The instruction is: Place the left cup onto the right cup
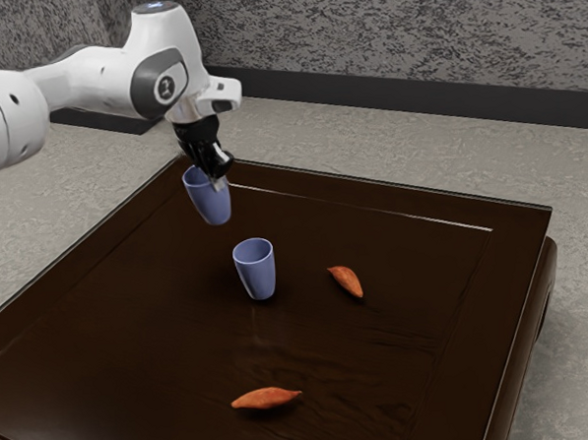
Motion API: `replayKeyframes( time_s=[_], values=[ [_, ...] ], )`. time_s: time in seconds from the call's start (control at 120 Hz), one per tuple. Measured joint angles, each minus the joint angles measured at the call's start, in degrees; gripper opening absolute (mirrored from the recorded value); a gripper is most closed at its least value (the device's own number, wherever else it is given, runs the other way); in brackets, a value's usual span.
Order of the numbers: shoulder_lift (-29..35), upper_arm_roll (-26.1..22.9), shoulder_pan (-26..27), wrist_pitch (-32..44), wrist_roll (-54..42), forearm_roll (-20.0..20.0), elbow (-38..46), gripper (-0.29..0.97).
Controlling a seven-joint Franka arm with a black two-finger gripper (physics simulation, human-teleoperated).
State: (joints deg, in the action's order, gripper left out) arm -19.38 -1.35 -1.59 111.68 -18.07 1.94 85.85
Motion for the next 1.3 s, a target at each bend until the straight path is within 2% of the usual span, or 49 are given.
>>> replayKeyframes(
  time_s=[0.158, 0.317, 0.508, 1.208, 1.3],
  values=[
    [1.28, -0.24, 6.48, -3.69, 2.38, 2.00, 0.04, -0.10],
    [0.83, -0.63, 8.68, -5.52, 4.85, 2.75, 1.00, -0.11],
    [-0.44, -0.52, 8.93, -6.34, 7.25, 2.99, 0.62, -0.11],
    [-12.15, -1.37, 6.08, -6.45, 11.14, 5.22, -8.08, -0.11],
    [-12.34, -2.12, 5.85, -6.73, 11.60, 4.86, -8.12, 0.05]
  ],
)
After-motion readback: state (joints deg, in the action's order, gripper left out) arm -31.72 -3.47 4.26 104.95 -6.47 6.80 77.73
